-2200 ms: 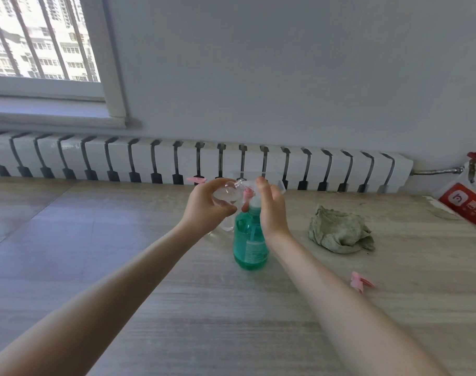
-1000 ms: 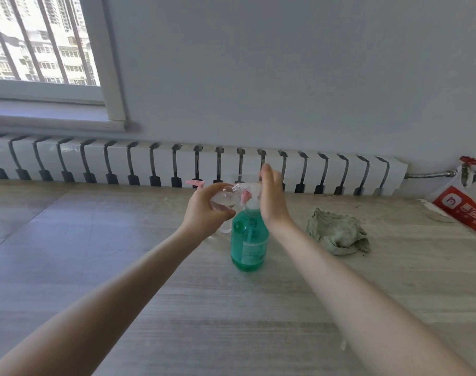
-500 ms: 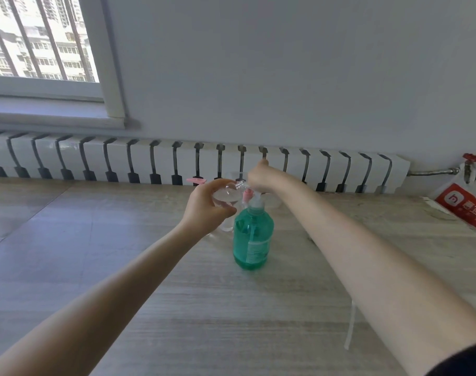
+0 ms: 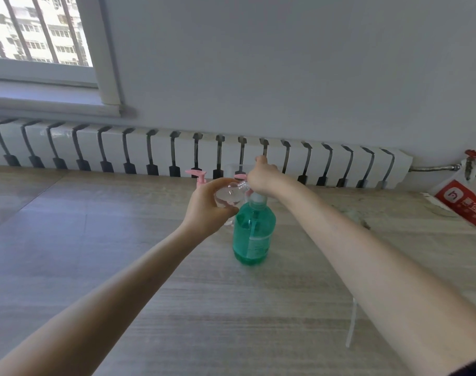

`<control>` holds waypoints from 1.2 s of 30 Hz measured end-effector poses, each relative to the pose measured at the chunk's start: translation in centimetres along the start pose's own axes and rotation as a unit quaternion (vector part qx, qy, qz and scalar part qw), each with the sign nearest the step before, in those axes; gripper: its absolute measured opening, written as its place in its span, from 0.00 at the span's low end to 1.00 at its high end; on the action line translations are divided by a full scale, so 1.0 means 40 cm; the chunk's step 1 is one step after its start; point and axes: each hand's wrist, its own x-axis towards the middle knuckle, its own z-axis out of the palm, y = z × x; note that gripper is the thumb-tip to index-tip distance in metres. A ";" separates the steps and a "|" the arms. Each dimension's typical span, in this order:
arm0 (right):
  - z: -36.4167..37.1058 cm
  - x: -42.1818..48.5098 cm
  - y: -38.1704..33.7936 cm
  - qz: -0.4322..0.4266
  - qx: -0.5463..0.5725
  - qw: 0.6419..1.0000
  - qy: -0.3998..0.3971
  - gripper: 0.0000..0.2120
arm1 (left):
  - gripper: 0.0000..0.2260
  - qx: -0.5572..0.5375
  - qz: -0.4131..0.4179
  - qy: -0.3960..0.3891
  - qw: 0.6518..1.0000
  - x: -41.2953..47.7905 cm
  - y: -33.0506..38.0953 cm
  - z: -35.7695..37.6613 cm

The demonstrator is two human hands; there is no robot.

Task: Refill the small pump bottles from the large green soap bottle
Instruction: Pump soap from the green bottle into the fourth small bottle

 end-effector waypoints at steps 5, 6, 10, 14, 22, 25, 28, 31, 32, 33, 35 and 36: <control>-0.003 -0.006 -0.006 0.006 -0.006 1.000 0.013 0.31 | 0.22 -0.001 0.002 -0.002 1.000 -0.006 0.016 -0.006; -0.004 -0.008 -0.006 0.006 -0.006 1.000 0.015 0.31 | 0.22 -0.003 -0.001 -0.003 1.000 -0.007 0.019 -0.005; -0.021 -0.015 -0.008 0.000 0.007 1.000 0.004 0.30 | 0.23 -0.023 -0.013 -0.006 1.000 -0.015 0.034 -0.007; -0.045 -0.020 -0.011 -0.005 -0.006 1.000 0.019 0.28 | 0.23 -0.033 -0.009 -0.009 0.999 -0.012 0.047 -0.014; -0.037 -0.020 -0.007 0.000 0.017 1.000 0.016 0.29 | 0.24 -0.022 -0.007 -0.009 1.000 -0.005 0.045 -0.015; -0.035 -0.016 -0.002 -0.002 0.018 1.000 0.009 0.30 | 0.23 -0.015 -0.007 -0.009 1.000 -0.003 0.045 -0.014; -0.029 -0.010 0.001 -0.002 0.025 1.000 0.007 0.29 | 0.23 -0.004 -0.003 -0.005 1.000 0.000 0.039 -0.012; -0.019 -0.004 0.005 -0.001 0.040 0.999 0.005 0.29 | 0.23 0.006 -0.002 -0.001 1.000 0.000 0.031 -0.010; -0.016 -0.004 0.006 -0.001 0.042 0.999 0.006 0.29 | 0.23 0.010 0.000 0.000 1.000 0.000 0.028 -0.009; -0.013 -0.005 0.007 -0.002 0.043 0.999 0.009 0.30 | 0.22 0.014 0.001 0.001 1.000 0.001 0.024 -0.008; -0.009 -0.006 0.007 -0.002 0.041 0.999 0.009 0.31 | 0.22 0.018 0.003 0.001 1.000 0.002 0.019 -0.006; -0.008 -0.007 0.006 -0.001 0.038 0.999 0.010 0.31 | 0.22 0.017 0.003 0.001 1.000 0.001 0.019 -0.006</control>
